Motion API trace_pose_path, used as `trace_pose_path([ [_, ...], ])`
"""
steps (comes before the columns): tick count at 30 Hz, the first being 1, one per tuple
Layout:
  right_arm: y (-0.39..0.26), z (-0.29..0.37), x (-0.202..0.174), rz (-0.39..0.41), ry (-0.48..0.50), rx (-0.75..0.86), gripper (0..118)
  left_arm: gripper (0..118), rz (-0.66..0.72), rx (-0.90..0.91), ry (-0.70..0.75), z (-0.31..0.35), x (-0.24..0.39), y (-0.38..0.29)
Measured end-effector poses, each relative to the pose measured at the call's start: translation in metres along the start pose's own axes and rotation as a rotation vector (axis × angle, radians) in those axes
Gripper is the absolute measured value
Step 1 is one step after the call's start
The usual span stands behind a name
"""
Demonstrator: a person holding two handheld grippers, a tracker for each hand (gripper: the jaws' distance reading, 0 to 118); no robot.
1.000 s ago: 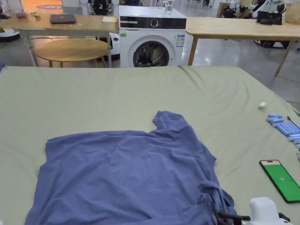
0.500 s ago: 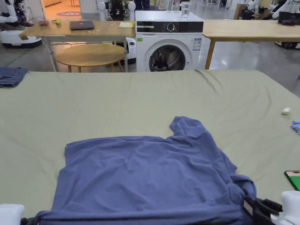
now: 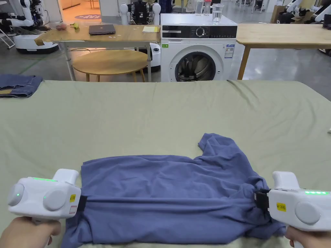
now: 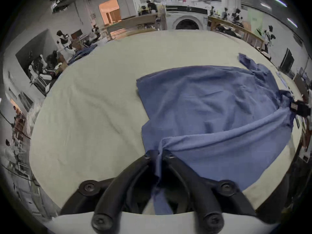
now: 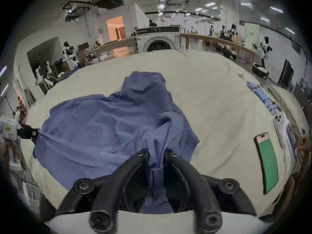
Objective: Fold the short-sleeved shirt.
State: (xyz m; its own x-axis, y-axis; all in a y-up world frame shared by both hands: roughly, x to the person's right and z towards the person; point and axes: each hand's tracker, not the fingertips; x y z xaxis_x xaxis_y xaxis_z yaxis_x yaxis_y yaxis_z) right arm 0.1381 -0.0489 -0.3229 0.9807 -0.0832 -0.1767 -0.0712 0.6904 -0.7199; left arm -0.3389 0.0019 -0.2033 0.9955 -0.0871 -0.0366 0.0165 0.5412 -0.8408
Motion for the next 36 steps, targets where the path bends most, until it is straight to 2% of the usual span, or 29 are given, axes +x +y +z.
trace_pose_path([
  [1, -0.001, 0.007, -0.002, 0.009, 0.001, 0.025, 24, 37, 0.009, 0.042, 0.012, 0.009, 0.000, -0.007],
  [2, -0.001, 0.016, -0.004, 0.010, 0.016, 0.042, 43, 69, 0.021, 0.075, 0.003, 0.019, -0.001, -0.012],
  [3, -0.002, 0.028, -0.005, 0.001, 0.032, 0.043, 85, 102, 0.034, 0.110, -0.002, 0.032, -0.001, -0.020],
  [4, -0.004, 0.040, -0.005, 0.014, 0.025, 0.051, 109, 109, 0.034, 0.163, -0.004, 0.046, 0.001, -0.030],
  [5, -0.009, 0.057, -0.010, 0.028, 0.030, 0.124, 115, 109, 0.039, 0.243, 0.004, 0.064, 0.008, -0.040],
  [8, -0.031, 0.108, -0.020, 0.044, 0.061, 0.290, 115, 109, 0.077, 0.399, 0.003, 0.104, 0.021, -0.085],
  [9, -0.042, 0.122, -0.025, 0.039, 0.070, 0.330, 112, 109, 0.083, 0.434, 0.006, 0.111, 0.032, -0.099],
  [10, -0.052, 0.131, -0.029, 0.044, 0.085, 0.345, 98, 106, 0.085, 0.442, 0.015, 0.116, 0.036, -0.113],
  [11, -0.064, 0.140, -0.034, 0.048, 0.072, 0.366, 66, 91, 0.088, 0.430, 0.023, 0.119, 0.040, -0.127],
  [12, -0.075, 0.142, -0.032, 0.052, 0.026, 0.390, 7, 42, 0.093, 0.421, 0.020, 0.121, 0.043, -0.138],
  [13, -0.084, 0.141, -0.034, 0.053, -0.022, 0.381, 0, 3, 0.101, 0.404, 0.019, 0.115, 0.048, -0.143],
  [14, -0.091, 0.141, -0.035, 0.053, -0.014, 0.366, 0, 0, 0.117, 0.371, 0.033, 0.111, 0.050, -0.149],
  [15, -0.096, 0.142, -0.029, 0.039, 0.018, 0.360, 0, 0, 0.140, 0.348, 0.041, 0.108, 0.049, -0.156],
  [16, -0.100, 0.141, -0.027, 0.009, 0.057, 0.330, 0, 0, 0.159, 0.326, -0.016, 0.105, 0.043, -0.160],
  [20, -0.108, 0.136, -0.017, 0.006, 0.035, 0.323, 0, 0, 0.153, 0.273, 0.008, 0.089, 0.047, -0.159],
  [24, -0.111, 0.132, -0.009, 0.002, 0.033, 0.313, 0, 0, 0.203, 0.242, 0.030, 0.066, 0.041, -0.141],
  [25, -0.111, 0.131, -0.006, 0.010, 0.023, 0.311, 0, 16, 0.202, 0.235, 0.040, 0.059, 0.039, -0.136],
  [26, -0.111, 0.129, -0.002, 0.015, 0.019, 0.310, 0, 53, 0.206, 0.218, 0.033, 0.051, 0.037, -0.130],
  [27, -0.111, 0.128, 0.003, 0.015, 0.016, 0.306, 0, 106, 0.213, 0.198, 0.030, 0.041, 0.035, -0.125],
  [28, -0.111, 0.126, 0.001, 0.015, 0.012, 0.301, 0, 117, 0.215, 0.208, 0.032, 0.036, 0.034, -0.123],
  [31, -0.107, 0.119, 0.015, 0.023, -0.022, 0.288, 0, 113, 0.184, 0.174, 0.050, 0.017, 0.038, -0.111],
  [32, -0.106, 0.121, 0.009, 0.028, -0.032, 0.284, 0, 113, 0.179, 0.165, 0.065, 0.011, 0.040, -0.108],
  [33, -0.104, 0.115, 0.015, 0.030, -0.049, 0.276, 0, 108, 0.163, 0.147, 0.076, 0.003, 0.038, -0.107],
  [34, -0.101, 0.108, 0.021, 0.035, -0.064, 0.262, 0, 93, 0.151, 0.133, 0.082, -0.003, 0.039, -0.105],
  [35, -0.098, 0.100, 0.027, 0.038, -0.078, 0.243, 0, 68, 0.151, 0.125, 0.076, -0.005, 0.040, -0.104],
  [36, -0.094, 0.092, 0.028, 0.044, -0.093, 0.220, 8, 54, 0.157, 0.124, 0.023, -0.004, 0.041, -0.104],
])
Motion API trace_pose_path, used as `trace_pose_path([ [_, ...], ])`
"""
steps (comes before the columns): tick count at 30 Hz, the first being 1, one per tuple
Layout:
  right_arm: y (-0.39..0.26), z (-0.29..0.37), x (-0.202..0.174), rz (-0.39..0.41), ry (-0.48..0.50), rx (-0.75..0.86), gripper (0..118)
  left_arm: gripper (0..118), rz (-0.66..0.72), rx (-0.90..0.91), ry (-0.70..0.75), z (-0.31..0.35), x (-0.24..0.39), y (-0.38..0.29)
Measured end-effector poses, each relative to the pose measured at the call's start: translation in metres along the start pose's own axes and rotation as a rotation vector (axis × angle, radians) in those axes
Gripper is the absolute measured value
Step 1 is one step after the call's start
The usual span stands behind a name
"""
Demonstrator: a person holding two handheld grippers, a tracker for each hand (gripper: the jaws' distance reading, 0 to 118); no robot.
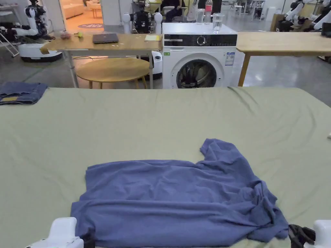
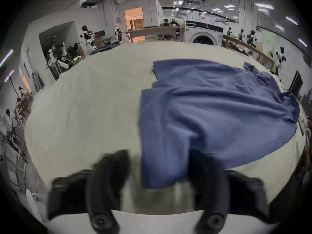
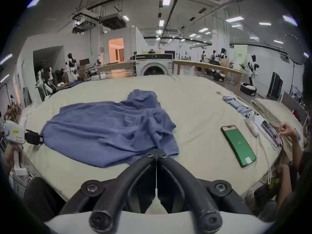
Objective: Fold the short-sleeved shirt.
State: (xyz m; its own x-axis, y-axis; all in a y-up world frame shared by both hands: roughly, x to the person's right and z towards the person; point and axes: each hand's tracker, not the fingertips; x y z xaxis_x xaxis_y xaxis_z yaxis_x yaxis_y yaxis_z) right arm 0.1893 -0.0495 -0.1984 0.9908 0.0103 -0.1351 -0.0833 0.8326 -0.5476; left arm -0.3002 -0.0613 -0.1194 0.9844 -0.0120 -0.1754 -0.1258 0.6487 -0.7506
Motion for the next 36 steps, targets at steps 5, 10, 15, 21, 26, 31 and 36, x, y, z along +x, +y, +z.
trace_pose_path([
  [5, 0.008, -0.052, 0.004, 0.035, 0.058, -0.114, 118, 7, -0.086, 0.024, -0.003, 0.017, 0.020, 0.005],
  [10, 0.022, -0.103, -0.006, 0.016, 0.068, -0.204, 98, 6, -0.057, 0.055, -0.012, 0.028, 0.008, 0.016],
  [15, 0.031, -0.107, -0.013, -0.046, 0.213, -0.242, 31, 6, -0.056, 0.062, -0.022, 0.035, -0.001, 0.021],
  [21, 0.051, -0.047, -0.014, -0.040, 0.206, -0.172, 14, 4, -0.041, 0.128, -0.049, 0.065, -0.012, 0.025],
  [26, 0.061, 0.018, -0.007, -0.079, 0.246, -0.157, 14, 4, -0.066, 0.185, -0.061, 0.116, -0.021, 0.020],
  [31, 0.042, 0.029, -0.007, -0.078, 0.235, -0.251, 14, 4, -0.079, 0.127, -0.078, 0.127, -0.026, -0.004],
  [36, -0.007, -0.015, -0.013, -0.098, 0.201, -0.378, 15, 4, -0.020, 0.021, -0.064, 0.083, -0.029, -0.042],
])
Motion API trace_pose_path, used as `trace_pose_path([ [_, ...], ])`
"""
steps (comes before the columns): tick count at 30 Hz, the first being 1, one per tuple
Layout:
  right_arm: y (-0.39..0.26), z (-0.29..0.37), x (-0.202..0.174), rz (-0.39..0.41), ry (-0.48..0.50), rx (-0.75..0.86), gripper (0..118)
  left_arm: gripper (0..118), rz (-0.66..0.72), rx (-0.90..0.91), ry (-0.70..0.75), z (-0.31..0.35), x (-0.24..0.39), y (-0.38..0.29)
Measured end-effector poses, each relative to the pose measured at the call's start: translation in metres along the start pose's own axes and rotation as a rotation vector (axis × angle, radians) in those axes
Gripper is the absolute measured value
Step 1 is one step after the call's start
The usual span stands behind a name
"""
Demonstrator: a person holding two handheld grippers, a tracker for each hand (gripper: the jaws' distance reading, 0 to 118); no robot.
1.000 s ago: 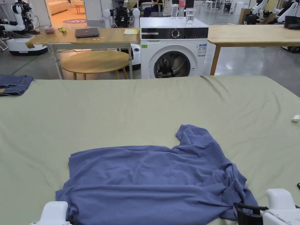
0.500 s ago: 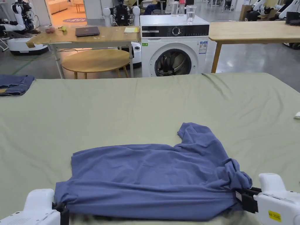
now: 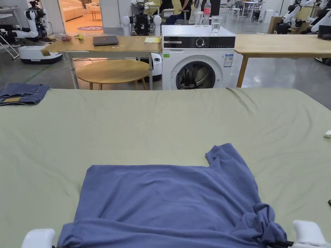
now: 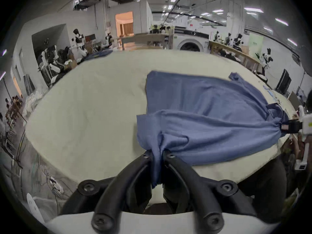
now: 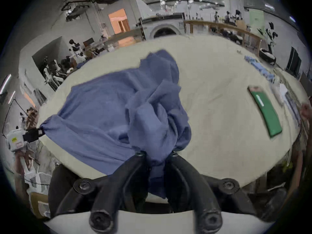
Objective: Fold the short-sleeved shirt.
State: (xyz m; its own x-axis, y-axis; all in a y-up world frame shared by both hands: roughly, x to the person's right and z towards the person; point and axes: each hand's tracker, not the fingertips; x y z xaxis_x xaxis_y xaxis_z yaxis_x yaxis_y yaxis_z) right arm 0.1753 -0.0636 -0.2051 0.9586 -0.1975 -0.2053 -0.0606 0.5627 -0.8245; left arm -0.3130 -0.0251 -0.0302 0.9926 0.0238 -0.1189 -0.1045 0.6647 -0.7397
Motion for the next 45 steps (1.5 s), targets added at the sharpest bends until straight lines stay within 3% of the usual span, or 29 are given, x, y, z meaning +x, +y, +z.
trace_pose_path([
  [1, -0.004, -0.004, 0.001, -0.001, 0.001, 0.007, 22, 4, 0.012, 0.006, -0.004, -0.004, 0.000, -0.005],
  [2, -0.007, -0.001, 0.002, -0.009, -0.004, 0.030, 39, 15, 0.038, 0.029, -0.009, -0.003, -0.002, -0.011],
  [3, -0.008, 0.003, 0.002, -0.008, -0.013, 0.051, 76, 55, 0.049, 0.040, -0.003, 0.002, -0.002, -0.012],
  [4, -0.009, 0.009, 0.002, -0.008, -0.017, 0.066, 99, 90, 0.047, 0.048, 0.014, 0.007, 0.000, -0.011],
  [5, -0.008, 0.019, 0.003, 0.005, -0.019, 0.091, 109, 100, 0.042, 0.072, 0.009, 0.016, 0.001, -0.009],
  [12, 0.006, 0.090, -0.038, 0.116, -0.018, 0.522, 108, 100, -0.039, 0.310, 0.027, 0.052, 0.027, 0.026],
  [13, 0.010, 0.095, -0.046, 0.144, -0.022, 0.544, 103, 98, -0.045, 0.331, 0.021, 0.052, 0.030, 0.034],
  [14, 0.012, 0.096, -0.051, 0.159, -0.025, 0.568, 87, 90, -0.047, 0.336, 0.025, 0.052, 0.033, 0.040],
  [15, 0.015, 0.096, -0.055, 0.172, -0.057, 0.583, 37, 60, -0.052, 0.337, 0.029, 0.051, 0.035, 0.046],
  [16, 0.016, 0.089, -0.064, 0.167, -0.059, 0.584, 0, 27, -0.063, 0.337, 0.050, 0.046, 0.037, 0.053],
  [17, 0.020, 0.087, -0.063, 0.167, -0.053, 0.582, 0, 1, -0.072, 0.329, 0.072, 0.040, 0.036, 0.060],
  [19, 0.030, 0.079, -0.062, 0.167, 0.001, 0.538, 0, 0, -0.084, 0.312, 0.043, 0.028, 0.030, 0.070],
  [28, 0.081, 0.029, -0.070, 0.200, -0.023, 0.427, 0, 0, -0.012, 0.131, 0.103, -0.097, -0.013, 0.157],
  [29, 0.089, 0.023, -0.068, 0.201, -0.025, 0.416, 0, 13, -0.007, 0.114, 0.092, -0.109, -0.019, 0.168],
  [31, 0.106, 0.010, -0.062, 0.211, -0.041, 0.381, 0, 105, 0.000, 0.099, 0.090, -0.137, -0.027, 0.190],
  [32, 0.114, 0.005, -0.063, 0.215, -0.056, 0.363, 0, 118, -0.009, 0.040, 0.078, -0.153, -0.030, 0.201],
  [35, 0.145, -0.015, -0.052, 0.227, -0.083, 0.320, 0, 117, -0.033, -0.002, 0.088, -0.191, -0.037, 0.222],
  [39, 0.191, -0.050, -0.038, 0.223, -0.107, 0.198, 0, 106, -0.113, -0.061, 0.102, -0.223, -0.031, 0.233],
  [40, 0.201, -0.061, -0.035, 0.225, -0.107, 0.179, 2, 93, -0.144, -0.086, 0.101, -0.229, -0.029, 0.233],
  [41, 0.211, -0.074, -0.031, 0.217, -0.104, 0.174, 17, 75, -0.180, -0.102, 0.098, -0.232, -0.026, 0.232],
  [42, 0.219, -0.088, -0.028, 0.209, -0.100, 0.141, 63, 49, -0.196, -0.104, 0.079, -0.229, -0.025, 0.231],
  [43, 0.227, -0.106, -0.025, 0.195, -0.099, 0.094, 97, 29, -0.184, -0.090, 0.055, -0.224, -0.024, 0.231],
  [44, 0.234, -0.119, -0.021, 0.205, -0.114, 0.047, 115, 8, -0.184, -0.082, 0.052, -0.218, -0.020, 0.230],
  [45, 0.240, -0.132, -0.021, 0.209, -0.122, 0.021, 114, 0, -0.200, -0.070, 0.045, -0.213, -0.016, 0.229],
])
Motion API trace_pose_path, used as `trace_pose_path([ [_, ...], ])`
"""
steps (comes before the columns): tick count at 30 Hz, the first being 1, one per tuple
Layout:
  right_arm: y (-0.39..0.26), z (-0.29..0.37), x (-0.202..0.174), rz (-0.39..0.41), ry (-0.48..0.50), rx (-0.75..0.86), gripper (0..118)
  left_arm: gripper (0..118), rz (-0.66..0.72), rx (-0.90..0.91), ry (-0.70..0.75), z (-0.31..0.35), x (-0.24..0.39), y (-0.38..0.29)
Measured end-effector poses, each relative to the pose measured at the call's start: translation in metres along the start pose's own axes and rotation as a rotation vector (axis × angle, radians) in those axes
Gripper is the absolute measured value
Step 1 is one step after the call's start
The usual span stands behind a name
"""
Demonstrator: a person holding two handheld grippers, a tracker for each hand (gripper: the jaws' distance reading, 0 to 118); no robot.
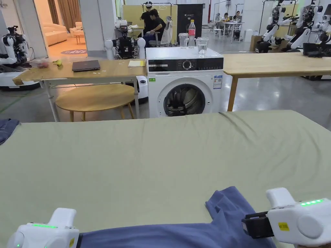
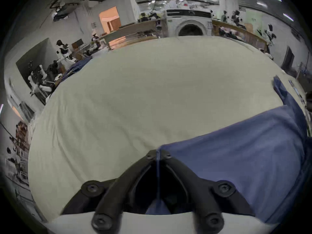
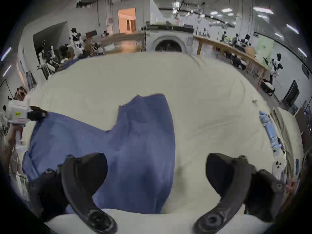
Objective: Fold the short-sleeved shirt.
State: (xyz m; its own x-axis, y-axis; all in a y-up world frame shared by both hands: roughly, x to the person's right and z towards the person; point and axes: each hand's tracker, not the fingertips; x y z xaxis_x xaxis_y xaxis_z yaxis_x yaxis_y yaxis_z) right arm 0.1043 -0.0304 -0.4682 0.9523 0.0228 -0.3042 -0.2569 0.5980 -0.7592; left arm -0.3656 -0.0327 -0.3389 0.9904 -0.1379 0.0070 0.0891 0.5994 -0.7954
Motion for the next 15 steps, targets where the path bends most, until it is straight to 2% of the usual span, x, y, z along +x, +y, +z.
trace_pose_path([
  [2, 0.007, -0.027, -0.001, -0.009, -0.020, -0.043, 108, 0, -0.020, -0.002, -0.007, 0.008, 0.001, 0.001],
  [3, 0.006, -0.037, -0.002, -0.008, -0.021, -0.057, 102, 0, -0.018, 0.008, -0.007, 0.011, 0.000, 0.001],
  [4, 0.007, -0.045, -0.003, -0.012, -0.024, -0.082, 90, 0, -0.005, 0.020, -0.010, 0.014, -0.001, 0.002],
  [5, 0.007, -0.050, -0.005, -0.025, -0.032, -0.109, 63, 0, 0.008, 0.024, -0.017, 0.018, -0.004, 0.003],
  [6, 0.007, -0.053, -0.008, -0.040, -0.015, -0.136, 11, 0, 0.015, 0.029, -0.018, 0.021, -0.006, 0.003],
  [7, 0.002, -0.046, -0.006, -0.053, 0.023, -0.117, 1, 0, 0.019, 0.033, -0.023, 0.025, -0.008, 0.003],
  [10, 0.002, -0.019, -0.020, -0.026, 0.031, -0.046, 1, 0, 0.018, 0.056, -0.014, 0.039, -0.008, 0.002],
  [12, 0.001, 0.007, -0.019, 0.000, -0.002, 0.032, 1, 0, 0.032, 0.100, -0.016, 0.055, -0.008, 0.000],
  [15, -0.002, 0.059, -0.016, -0.003, 0.041, 0.119, 1, 0, 0.061, 0.173, -0.027, 0.093, -0.011, -0.009],
])
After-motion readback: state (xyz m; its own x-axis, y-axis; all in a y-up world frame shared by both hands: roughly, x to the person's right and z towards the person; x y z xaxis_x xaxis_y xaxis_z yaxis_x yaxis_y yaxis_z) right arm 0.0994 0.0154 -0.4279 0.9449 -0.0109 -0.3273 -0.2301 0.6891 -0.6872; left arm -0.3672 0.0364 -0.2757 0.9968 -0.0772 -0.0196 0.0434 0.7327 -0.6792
